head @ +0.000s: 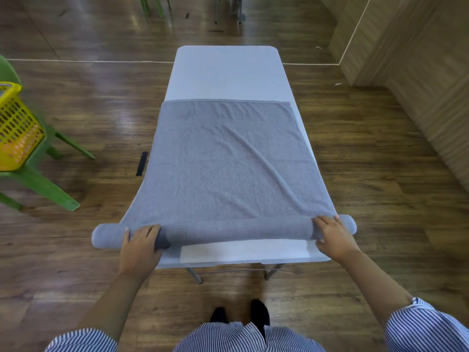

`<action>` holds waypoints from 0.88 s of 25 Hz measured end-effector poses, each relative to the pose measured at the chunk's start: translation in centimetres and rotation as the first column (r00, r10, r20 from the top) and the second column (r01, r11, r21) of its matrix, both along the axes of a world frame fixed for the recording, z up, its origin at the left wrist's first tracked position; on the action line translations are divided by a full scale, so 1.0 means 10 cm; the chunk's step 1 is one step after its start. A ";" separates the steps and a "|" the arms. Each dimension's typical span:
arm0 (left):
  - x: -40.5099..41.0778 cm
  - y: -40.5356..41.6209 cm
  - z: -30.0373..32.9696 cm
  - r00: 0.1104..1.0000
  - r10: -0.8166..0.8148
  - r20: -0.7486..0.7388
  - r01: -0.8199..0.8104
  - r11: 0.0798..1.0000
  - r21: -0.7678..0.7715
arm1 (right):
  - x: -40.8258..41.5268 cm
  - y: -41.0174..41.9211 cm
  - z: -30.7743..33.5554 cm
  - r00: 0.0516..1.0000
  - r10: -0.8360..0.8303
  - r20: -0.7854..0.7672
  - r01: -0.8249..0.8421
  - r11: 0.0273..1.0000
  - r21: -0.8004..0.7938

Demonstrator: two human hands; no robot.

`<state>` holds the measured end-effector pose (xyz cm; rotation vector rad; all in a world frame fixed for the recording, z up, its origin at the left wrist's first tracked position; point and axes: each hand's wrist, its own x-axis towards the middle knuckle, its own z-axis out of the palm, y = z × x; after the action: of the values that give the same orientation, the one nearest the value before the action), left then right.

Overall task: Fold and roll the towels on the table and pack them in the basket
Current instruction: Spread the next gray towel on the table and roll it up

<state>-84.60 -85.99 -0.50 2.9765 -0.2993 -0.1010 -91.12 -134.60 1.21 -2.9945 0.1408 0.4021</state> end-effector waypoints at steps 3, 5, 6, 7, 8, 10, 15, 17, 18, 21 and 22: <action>0.01 0.00 0.04 1.000 -0.029 0.011 0.029 0.999 0.021 | 0.07 0.02 0.12 0.999 -0.029 -0.019 0.029 0.999 -0.015; 0.01 0.06 0.08 0.996 -0.083 0.025 0.082 0.996 0.028 | 0.11 0.01 0.23 0.994 -0.064 -0.092 0.062 0.998 -0.020; 0.03 0.07 0.10 0.994 -0.100 0.042 0.099 0.995 0.025 | 0.13 0.01 0.27 0.989 -0.063 -0.131 0.060 0.998 -0.031; 0.05 0.08 0.10 0.991 -0.105 0.080 0.103 0.994 0.018 | 0.14 0.02 0.29 0.987 -0.050 -0.150 0.043 0.998 -0.050; 0.07 0.06 0.13 0.989 -0.098 0.114 0.098 0.995 0.010 | 0.15 0.03 0.30 0.991 -0.027 -0.132 0.019 0.998 -0.062; 0.08 0.00 0.13 0.980 -0.094 0.174 0.097 0.995 -0.008 | 0.17 0.04 0.23 0.999 0.010 0.040 -0.009 1.000 -0.011; 0.01 -0.13 0.00 0.990 -0.082 0.113 0.086 0.996 -0.033 | 0.10 0.10 0.05 0.995 0.077 0.070 -0.081 0.995 0.057; 0.00 -0.16 0.01 0.995 -0.068 0.072 0.070 0.997 -0.032 | 0.07 0.12 0.05 0.995 0.095 0.017 -0.095 0.995 0.013; 0.01 -0.16 0.04 0.996 -0.067 0.061 0.068 0.997 -0.022 | 0.07 0.12 0.08 0.996 0.086 0.014 -0.086 0.996 0.015; 0.04 -0.10 0.10 0.989 -0.123 0.077 0.124 0.992 -0.002 | 0.13 0.11 0.18 0.999 0.000 -0.054 0.006 0.994 0.108; 0.05 -0.08 0.12 0.985 -0.156 0.072 0.156 0.988 -0.005 | 0.15 0.10 0.21 0.995 -0.015 -0.100 0.027 0.991 0.128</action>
<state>-84.14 -86.78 0.67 2.9469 -0.5402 -0.0105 -89.64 -133.61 3.34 -2.8450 0.1492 0.5358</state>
